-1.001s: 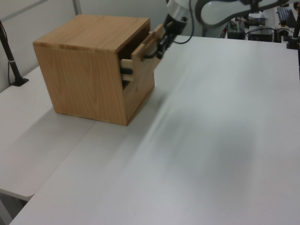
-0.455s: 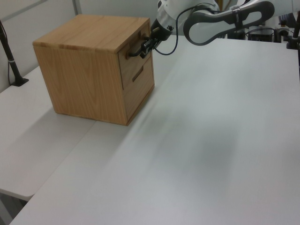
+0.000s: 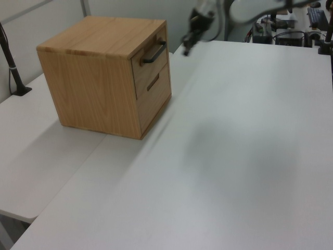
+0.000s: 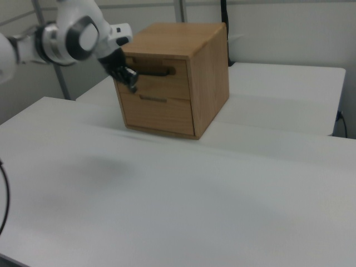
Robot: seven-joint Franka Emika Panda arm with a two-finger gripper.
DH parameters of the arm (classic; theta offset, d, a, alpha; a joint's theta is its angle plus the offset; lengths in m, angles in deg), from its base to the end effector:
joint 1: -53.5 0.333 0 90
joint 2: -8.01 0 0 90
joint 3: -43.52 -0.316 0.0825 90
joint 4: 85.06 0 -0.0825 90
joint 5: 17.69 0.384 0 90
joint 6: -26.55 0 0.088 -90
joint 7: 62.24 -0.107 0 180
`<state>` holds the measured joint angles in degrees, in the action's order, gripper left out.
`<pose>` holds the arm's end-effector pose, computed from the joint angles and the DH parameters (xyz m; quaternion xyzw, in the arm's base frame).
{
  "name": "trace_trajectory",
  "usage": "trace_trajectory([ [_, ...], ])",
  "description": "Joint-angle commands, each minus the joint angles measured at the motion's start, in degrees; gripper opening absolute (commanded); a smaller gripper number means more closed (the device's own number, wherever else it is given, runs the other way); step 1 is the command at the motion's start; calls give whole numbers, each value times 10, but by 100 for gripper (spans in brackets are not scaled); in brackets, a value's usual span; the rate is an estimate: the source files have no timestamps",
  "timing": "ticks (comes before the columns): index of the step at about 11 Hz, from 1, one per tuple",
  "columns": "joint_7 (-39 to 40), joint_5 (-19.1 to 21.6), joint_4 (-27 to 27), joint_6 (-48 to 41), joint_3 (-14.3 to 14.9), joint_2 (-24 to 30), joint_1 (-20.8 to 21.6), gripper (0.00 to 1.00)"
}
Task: Close the drawer by sliding it
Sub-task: 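Push the drawer front with the gripper into the wooden cabinet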
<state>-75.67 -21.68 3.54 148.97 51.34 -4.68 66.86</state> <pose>0.6591 0.0700 0.5622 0.9805 -0.0503 0.1893 0.0157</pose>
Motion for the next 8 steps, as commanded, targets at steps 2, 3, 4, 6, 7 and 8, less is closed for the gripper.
trace_trajectory([
  [2, 107, 39, 78, -272, 5, 157, -19, 100],
  [3, 102, 29, 73, -301, 10, 159, -26, 100],
  [4, 88, 25, 55, -310, 9, 152, -38, 100],
  [6, 86, 25, 45, -307, 9, 140, -42, 100],
  [7, 83, 25, 45, -311, 9, 143, -42, 100],
  [8, 81, 28, 45, -312, 10, 143, -43, 100],
])
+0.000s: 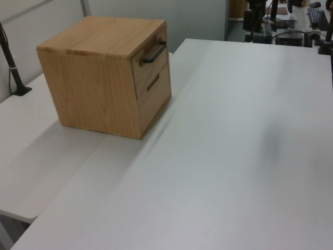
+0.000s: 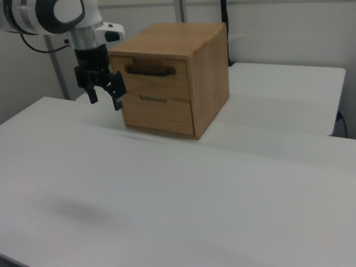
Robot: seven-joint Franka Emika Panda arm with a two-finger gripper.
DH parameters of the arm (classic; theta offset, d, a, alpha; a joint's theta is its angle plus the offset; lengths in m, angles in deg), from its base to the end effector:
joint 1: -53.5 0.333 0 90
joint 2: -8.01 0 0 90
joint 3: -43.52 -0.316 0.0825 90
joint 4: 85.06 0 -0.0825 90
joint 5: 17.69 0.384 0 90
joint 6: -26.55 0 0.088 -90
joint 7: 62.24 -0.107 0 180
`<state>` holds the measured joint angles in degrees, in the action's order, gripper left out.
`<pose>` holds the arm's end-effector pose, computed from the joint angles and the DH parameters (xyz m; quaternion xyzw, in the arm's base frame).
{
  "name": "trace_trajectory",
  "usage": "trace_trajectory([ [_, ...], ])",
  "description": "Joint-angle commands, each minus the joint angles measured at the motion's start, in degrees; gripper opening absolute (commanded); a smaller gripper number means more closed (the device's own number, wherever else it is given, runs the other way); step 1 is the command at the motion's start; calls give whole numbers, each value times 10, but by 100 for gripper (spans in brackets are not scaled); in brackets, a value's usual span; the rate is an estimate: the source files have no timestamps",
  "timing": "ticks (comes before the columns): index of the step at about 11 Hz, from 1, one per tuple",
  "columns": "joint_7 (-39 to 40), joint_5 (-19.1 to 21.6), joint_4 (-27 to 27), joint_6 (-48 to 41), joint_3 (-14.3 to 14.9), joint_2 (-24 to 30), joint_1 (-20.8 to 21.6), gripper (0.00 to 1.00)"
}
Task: Close the drawer by sliding it
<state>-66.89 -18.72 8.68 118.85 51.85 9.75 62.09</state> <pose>0.5482 -0.0006 0.6137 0.9993 -0.0379 0.0027 0.0067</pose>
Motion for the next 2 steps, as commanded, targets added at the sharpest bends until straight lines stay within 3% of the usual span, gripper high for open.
trace_trajectory([
  [1, -8, 0, -7, -11, 5, -2, 5, 100],
  [2, -8, 1, -7, -16, 5, -2, 5, 100],
])
